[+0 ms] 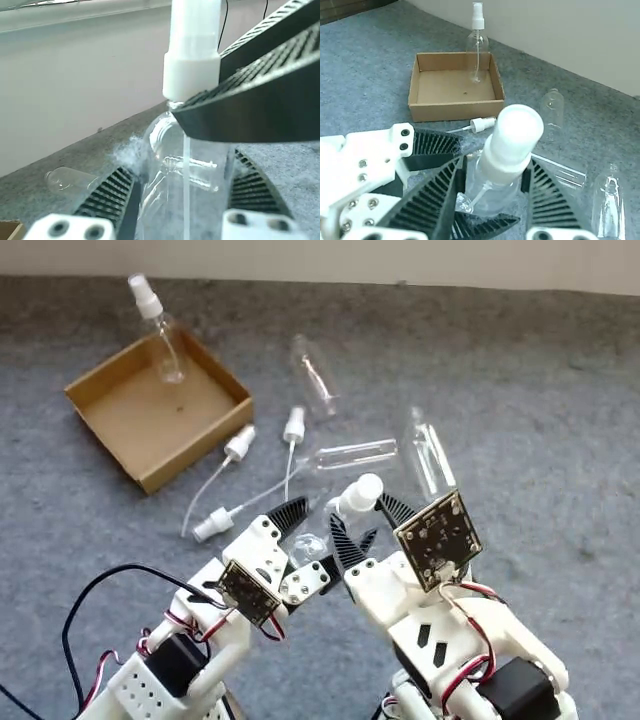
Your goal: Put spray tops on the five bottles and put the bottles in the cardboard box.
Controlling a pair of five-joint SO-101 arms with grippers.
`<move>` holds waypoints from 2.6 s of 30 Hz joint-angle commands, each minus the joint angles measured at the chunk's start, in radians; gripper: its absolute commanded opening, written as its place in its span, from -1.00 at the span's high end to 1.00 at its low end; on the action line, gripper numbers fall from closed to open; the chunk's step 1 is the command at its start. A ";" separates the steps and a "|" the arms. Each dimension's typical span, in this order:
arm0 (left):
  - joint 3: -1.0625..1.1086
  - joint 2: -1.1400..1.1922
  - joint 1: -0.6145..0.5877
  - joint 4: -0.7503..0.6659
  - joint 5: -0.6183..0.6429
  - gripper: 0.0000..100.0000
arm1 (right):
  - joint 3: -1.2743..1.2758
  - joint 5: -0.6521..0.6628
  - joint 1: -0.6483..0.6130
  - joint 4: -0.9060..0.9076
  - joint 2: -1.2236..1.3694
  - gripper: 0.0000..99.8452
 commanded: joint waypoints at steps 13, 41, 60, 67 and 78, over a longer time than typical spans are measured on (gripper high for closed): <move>-0.031 -0.016 -0.114 -0.031 0.009 0.81 | -0.005 0.014 0.073 0.062 -0.002 0.70; -0.002 -0.016 -0.366 -0.135 0.009 0.81 | 0.636 0.005 0.249 -0.737 -0.001 0.97; 0.022 -0.016 -0.375 -0.242 0.003 0.80 | 0.937 0.003 0.248 -1.112 -0.001 0.97; 0.022 -0.016 -0.440 -0.242 0.003 0.80 | 0.943 -0.038 0.228 -1.119 -0.001 0.97; 0.018 -0.015 -0.441 -0.241 0.005 0.80 | 0.878 -0.103 0.225 -1.044 -0.005 0.97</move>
